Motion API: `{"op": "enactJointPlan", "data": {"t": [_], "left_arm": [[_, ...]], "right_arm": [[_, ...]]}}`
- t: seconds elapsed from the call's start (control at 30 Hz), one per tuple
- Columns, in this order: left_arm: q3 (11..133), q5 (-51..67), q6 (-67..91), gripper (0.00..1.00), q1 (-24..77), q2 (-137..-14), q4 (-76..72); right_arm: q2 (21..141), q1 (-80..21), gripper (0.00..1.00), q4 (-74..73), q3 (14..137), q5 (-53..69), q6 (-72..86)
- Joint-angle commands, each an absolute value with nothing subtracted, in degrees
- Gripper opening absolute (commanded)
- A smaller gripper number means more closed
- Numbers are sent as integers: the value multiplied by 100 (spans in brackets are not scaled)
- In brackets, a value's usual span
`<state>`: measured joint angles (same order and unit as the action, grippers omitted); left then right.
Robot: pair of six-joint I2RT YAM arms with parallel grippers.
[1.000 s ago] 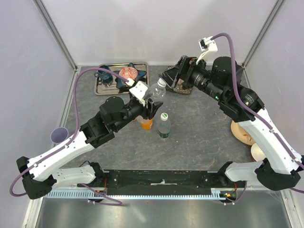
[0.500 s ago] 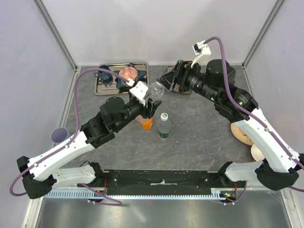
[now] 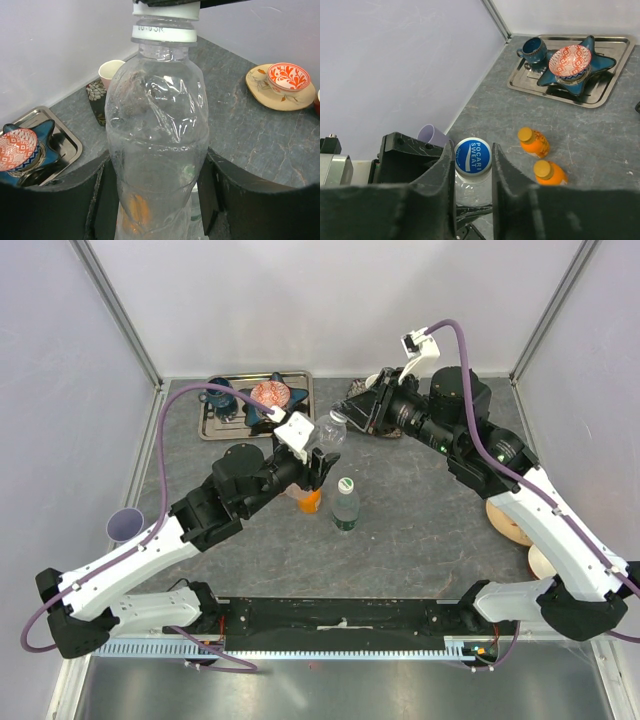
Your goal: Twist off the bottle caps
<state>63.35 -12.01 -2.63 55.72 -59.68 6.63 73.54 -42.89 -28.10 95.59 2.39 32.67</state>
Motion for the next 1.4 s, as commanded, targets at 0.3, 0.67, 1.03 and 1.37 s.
{"op": "enactJointPlan", "data": {"t": [0.3, 0.67, 1.03, 1.37], "left_arm": [[6425, -72, -115, 35, 5590, -5529, 202], [7312, 4330, 1054, 35, 5002, -5853, 563], [6302, 7215, 5350, 35, 3648, -6521, -4357], [6354, 7576, 6415, 36, 3647, -7092, -5491]], "right_arm": [[6988, -4307, 0, -2584, 9369, 1300, 2462], [6601, -4307, 0, -2629, 9633, 2916, 1257], [6021, -4315, 0, -952, 8861, 5352, 1818], [6012, -4315, 0, 930, 8578, 6424, 3249]]}}
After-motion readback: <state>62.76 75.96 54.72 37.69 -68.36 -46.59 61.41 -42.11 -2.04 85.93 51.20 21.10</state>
